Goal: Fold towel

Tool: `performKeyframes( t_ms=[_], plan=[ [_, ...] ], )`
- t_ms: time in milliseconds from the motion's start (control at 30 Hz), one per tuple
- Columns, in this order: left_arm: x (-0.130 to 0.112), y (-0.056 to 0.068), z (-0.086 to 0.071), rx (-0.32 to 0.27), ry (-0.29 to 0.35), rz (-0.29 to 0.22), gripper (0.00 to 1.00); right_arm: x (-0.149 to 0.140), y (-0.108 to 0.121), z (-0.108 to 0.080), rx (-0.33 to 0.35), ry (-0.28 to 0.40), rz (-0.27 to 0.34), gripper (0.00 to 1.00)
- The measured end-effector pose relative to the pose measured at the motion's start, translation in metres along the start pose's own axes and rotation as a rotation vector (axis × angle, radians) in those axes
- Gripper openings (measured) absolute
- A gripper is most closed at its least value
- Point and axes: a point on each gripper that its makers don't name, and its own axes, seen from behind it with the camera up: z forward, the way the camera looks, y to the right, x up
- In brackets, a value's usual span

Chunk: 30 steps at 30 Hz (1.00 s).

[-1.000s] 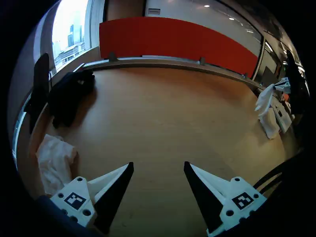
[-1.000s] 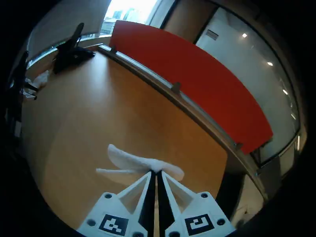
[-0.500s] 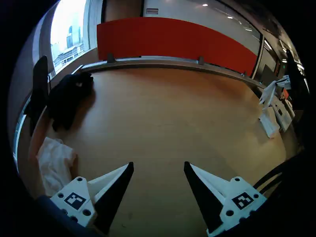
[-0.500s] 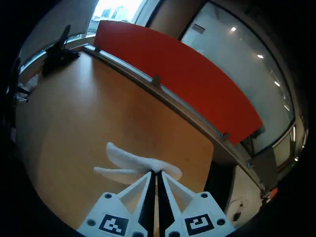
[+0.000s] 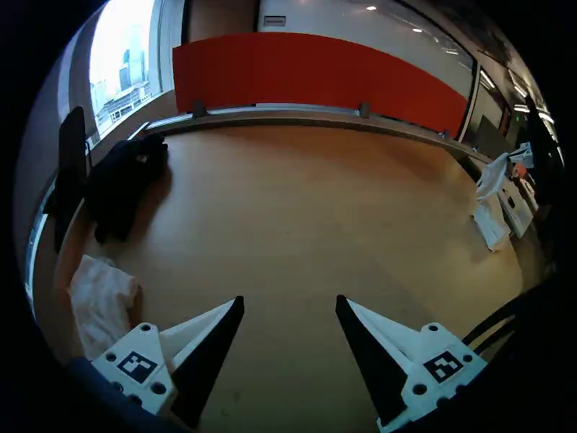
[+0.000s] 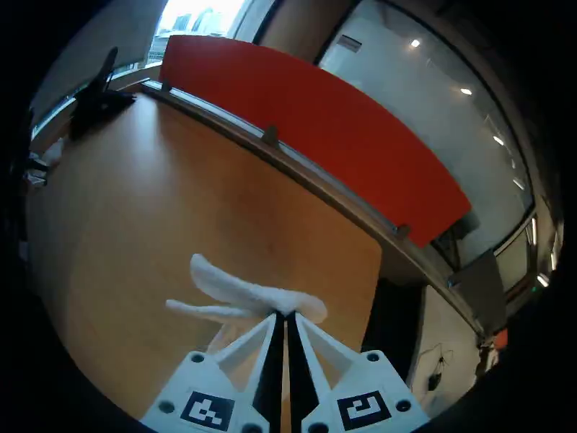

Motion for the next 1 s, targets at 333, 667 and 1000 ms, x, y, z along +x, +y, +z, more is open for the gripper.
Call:
performKeyframes(
  t_ms=[333, 667, 1000],
  plan=[
    [0.002, 0.005, -0.001, 0.002, -0.001, 0.014, 0.94, -0.067, 0.011, -0.01, -0.031, -0.066, 0.064, 0.05],
    [0.001, 0.009, -0.003, 0.004, -0.005, 0.024, 0.94, -0.138, -0.001, -0.008, -0.03, -0.145, 0.139, 0.04],
    [-0.002, 0.007, -0.004, 0.016, -0.014, 0.029, 0.94, -0.189, -0.014, 0.001, -0.033, -0.209, 0.227, 0.04]
  ],
)
